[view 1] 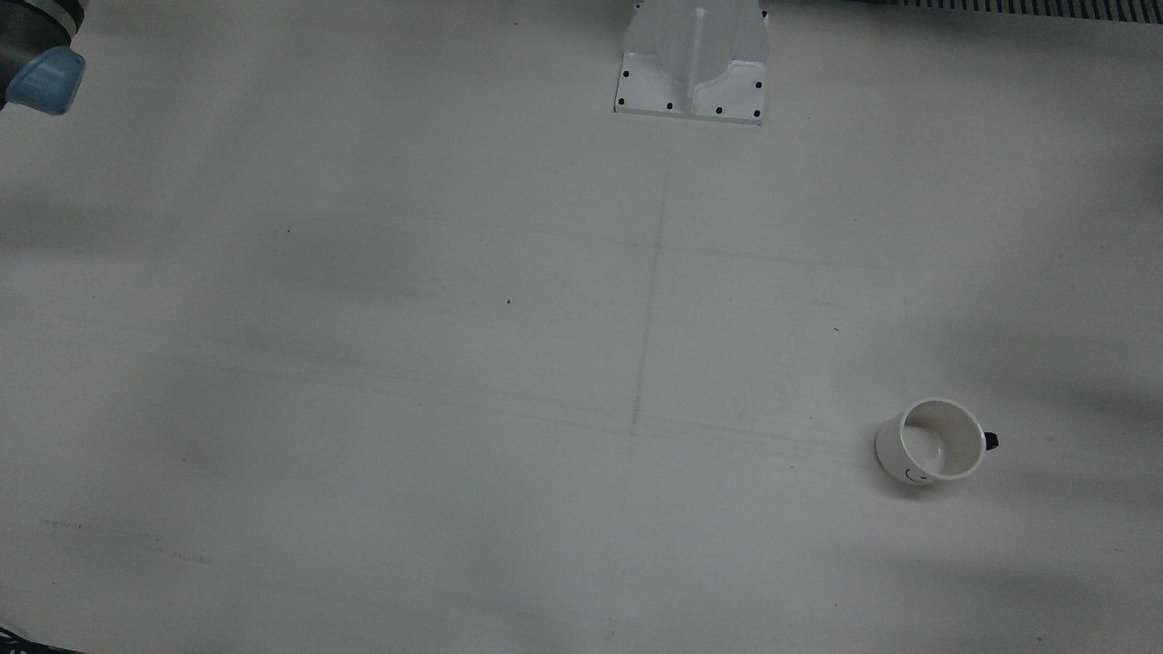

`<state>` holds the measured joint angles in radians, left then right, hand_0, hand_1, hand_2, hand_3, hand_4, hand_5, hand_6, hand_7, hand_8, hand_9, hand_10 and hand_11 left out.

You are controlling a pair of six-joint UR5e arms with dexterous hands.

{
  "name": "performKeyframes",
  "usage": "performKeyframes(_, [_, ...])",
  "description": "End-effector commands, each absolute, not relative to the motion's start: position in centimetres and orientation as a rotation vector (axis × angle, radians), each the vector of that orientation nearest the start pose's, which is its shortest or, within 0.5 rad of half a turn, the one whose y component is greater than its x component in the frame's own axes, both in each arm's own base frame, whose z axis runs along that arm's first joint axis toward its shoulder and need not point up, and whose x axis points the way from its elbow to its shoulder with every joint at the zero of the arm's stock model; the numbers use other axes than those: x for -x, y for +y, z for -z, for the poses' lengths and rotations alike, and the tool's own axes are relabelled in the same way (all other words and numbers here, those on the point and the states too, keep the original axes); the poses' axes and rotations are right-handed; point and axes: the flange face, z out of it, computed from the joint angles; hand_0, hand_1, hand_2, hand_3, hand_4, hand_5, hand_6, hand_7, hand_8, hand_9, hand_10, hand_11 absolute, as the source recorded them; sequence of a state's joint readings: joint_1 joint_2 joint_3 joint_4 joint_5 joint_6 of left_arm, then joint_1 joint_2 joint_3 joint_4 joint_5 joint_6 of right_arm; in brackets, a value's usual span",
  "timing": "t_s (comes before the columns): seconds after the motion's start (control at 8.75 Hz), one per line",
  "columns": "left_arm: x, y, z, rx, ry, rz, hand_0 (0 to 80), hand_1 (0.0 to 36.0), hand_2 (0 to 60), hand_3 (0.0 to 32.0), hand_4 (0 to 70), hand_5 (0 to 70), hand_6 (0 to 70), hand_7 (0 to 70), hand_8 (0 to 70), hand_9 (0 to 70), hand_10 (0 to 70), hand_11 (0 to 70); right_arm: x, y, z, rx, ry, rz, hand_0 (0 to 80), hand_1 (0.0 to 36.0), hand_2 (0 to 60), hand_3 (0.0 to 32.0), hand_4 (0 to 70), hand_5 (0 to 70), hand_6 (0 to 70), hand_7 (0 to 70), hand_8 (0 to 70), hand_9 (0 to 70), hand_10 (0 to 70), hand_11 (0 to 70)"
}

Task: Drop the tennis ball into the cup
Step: 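Move the left hand holding the tennis ball down into view above the mug, then position the held tennis ball over the white mug with the left hand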

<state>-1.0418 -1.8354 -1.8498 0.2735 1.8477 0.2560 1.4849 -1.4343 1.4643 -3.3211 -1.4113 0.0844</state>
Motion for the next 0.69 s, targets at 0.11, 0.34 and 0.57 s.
performKeyframes(0.11, [-21.8, -52.6, -45.6, 0.462, 1.990, 1.295, 52.2, 19.9, 37.1, 0.0, 42.7, 17.5, 69.3, 70.0, 54.4, 70.0, 21.8, 32.3, -10.3, -54.3, -68.5, 0.015, 1.986, 2.300, 0.0, 0.0, 0.0, 0.0, 0.0, 0.0, 0.0, 0.0, 0.0, 0.0, 0.0, 0.0])
performKeyframes(0.34, [-22.0, -53.0, -44.6, 0.462, 2.008, 1.288, 52.7, 21.1, 41.9, 0.0, 43.2, 18.3, 70.0, 70.0, 54.1, 70.0, 20.2, 30.2, -10.3, -54.3, -68.5, 0.015, 1.986, 2.300, 0.0, 0.0, 0.0, 0.0, 0.0, 0.0, 0.0, 0.0, 0.0, 0.0, 0.0, 0.0])
performKeyframes(0.57, [-21.8, -53.5, -44.8, 0.421, 2.030, 1.340, 53.0, 21.4, 40.1, 0.0, 42.8, 17.4, 65.3, 70.0, 52.1, 70.0, 19.9, 29.7, -10.3, -54.3, -68.5, 0.015, 1.986, 2.300, 0.0, 0.0, 0.0, 0.0, 0.0, 0.0, 0.0, 0.0, 0.0, 0.0, 0.0, 0.0])
